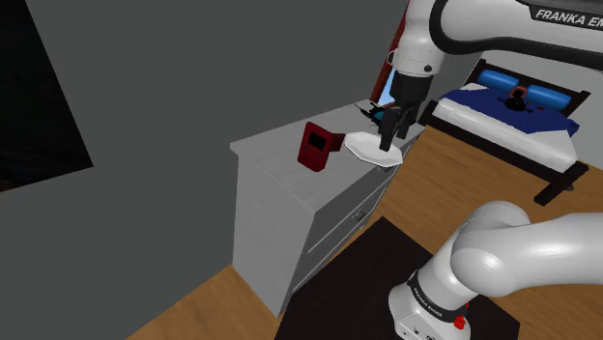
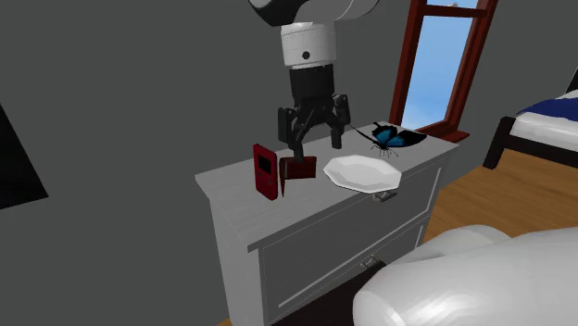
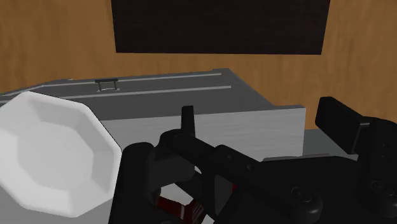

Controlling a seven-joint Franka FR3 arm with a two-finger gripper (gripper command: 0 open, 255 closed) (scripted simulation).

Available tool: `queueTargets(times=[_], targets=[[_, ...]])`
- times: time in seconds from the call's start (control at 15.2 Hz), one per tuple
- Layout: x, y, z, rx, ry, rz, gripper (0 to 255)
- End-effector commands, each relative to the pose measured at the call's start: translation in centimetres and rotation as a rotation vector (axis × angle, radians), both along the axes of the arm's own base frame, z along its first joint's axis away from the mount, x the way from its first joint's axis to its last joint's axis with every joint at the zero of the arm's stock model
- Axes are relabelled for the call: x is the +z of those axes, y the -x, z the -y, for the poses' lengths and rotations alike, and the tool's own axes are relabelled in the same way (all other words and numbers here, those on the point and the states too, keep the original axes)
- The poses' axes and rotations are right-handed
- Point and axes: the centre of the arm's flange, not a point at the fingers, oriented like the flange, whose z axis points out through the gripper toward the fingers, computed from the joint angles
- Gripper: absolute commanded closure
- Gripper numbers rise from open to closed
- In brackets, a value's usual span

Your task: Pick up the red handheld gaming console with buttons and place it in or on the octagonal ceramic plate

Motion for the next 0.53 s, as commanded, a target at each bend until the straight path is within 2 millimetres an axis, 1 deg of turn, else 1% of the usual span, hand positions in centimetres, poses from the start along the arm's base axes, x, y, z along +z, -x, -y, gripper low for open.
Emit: queueTargets(times=[0.0, 0.46], targets=[[0.0, 0.0, 0.0, 0.000, 0.000, 0.000, 0], [-3.1, -8.0, -0.2, 0.055, -0.035, 0.042, 0]])
